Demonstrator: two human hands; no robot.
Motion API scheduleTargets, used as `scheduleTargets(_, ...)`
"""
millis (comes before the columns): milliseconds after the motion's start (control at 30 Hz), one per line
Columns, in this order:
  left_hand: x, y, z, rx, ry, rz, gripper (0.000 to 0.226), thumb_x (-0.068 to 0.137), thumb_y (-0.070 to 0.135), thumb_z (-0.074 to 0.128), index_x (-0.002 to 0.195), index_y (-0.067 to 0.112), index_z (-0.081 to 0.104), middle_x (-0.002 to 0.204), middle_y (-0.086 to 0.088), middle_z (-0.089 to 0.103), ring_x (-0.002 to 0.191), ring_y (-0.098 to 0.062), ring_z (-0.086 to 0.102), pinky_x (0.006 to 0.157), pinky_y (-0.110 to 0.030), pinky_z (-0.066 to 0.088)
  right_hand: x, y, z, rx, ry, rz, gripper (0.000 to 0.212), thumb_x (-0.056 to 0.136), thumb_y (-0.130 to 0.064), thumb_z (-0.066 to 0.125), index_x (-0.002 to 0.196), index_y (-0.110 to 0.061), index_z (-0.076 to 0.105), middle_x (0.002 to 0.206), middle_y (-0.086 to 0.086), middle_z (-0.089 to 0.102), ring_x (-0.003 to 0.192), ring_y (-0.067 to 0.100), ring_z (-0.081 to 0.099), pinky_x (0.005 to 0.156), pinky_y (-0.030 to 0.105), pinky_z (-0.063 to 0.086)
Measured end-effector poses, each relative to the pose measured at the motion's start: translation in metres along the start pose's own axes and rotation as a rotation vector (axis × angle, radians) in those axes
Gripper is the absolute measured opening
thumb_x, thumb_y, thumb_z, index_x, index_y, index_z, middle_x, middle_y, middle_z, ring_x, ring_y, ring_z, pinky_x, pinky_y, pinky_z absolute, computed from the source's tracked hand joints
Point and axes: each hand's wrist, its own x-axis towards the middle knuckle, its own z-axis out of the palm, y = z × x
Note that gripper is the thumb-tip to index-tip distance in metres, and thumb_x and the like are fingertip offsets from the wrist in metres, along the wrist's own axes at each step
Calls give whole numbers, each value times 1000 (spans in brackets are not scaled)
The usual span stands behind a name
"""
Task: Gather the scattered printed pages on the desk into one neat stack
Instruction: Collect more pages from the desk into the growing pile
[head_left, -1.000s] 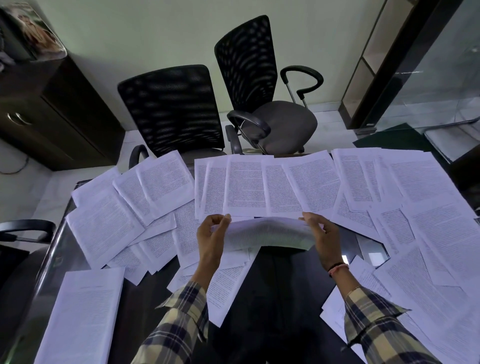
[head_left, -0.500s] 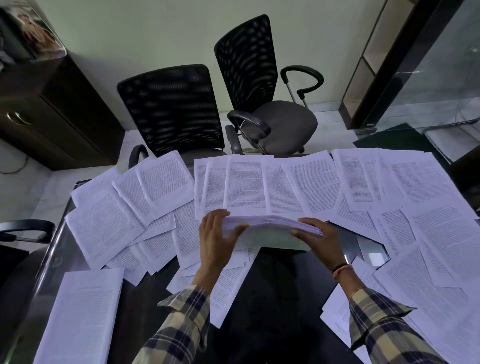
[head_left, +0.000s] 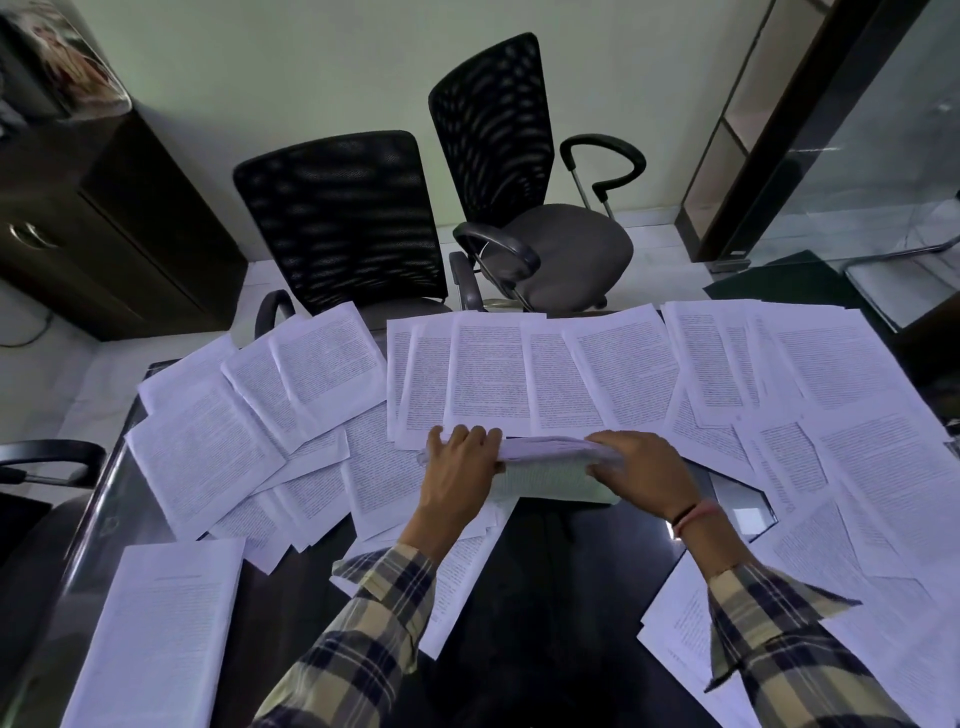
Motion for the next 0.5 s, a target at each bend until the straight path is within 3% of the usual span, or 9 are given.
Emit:
scheduleTargets(100, 0, 8, 0, 40, 9, 16, 31, 84, 30, 83, 107, 20, 65, 91, 2, 68, 87, -26, 67, 91, -51, 49, 16, -28, 1, -271, -135, -63, 25, 88, -42, 66, 109, -27, 69, 97, -1, 74, 91, 25, 69, 75, 34, 51)
scheduleTargets(200, -4, 11, 0, 53, 5, 18, 27, 76, 19, 86, 91, 20, 65, 78, 3, 66, 77, -25, 66, 84, -49, 49, 32, -63, 14, -353, -250, -62, 26, 95, -38, 57, 119, -30, 62, 101, 2, 71, 94, 28, 68, 76, 36, 50)
scheduleTargets(367, -11, -19, -14, -13, -39, -173, 6, 96, 25, 69, 91, 21, 69, 88, 4, 71, 95, -24, 67, 106, -55, 40, 44, -84, 36, -408, -300, -66, 41, 95, -18, 51, 131, -35, 60, 107, 8, 69, 98, 32, 66, 77, 36, 46)
scheduleTargets(433, -16, -48, -17, -186, -16, -333, 11, 96, 32, 68, 94, 22, 71, 95, 5, 72, 101, -23, 66, 109, -54, 38, 43, -75, 30, -305, -244, -60, 43, 95, -16, 52, 131, -36, 64, 110, 5, 73, 103, 30, 65, 79, 37, 47)
scheduleTargets(500, -24, -74, -19, -566, 52, -526, 27, 88, 38, 80, 108, 22, 73, 106, 6, 73, 103, -20, 66, 101, -45, 46, 38, -58, 19, -126, -154, -19, 31, 98, -21, 57, 122, -32, 72, 106, 0, 77, 99, 24, 67, 81, 37, 52)
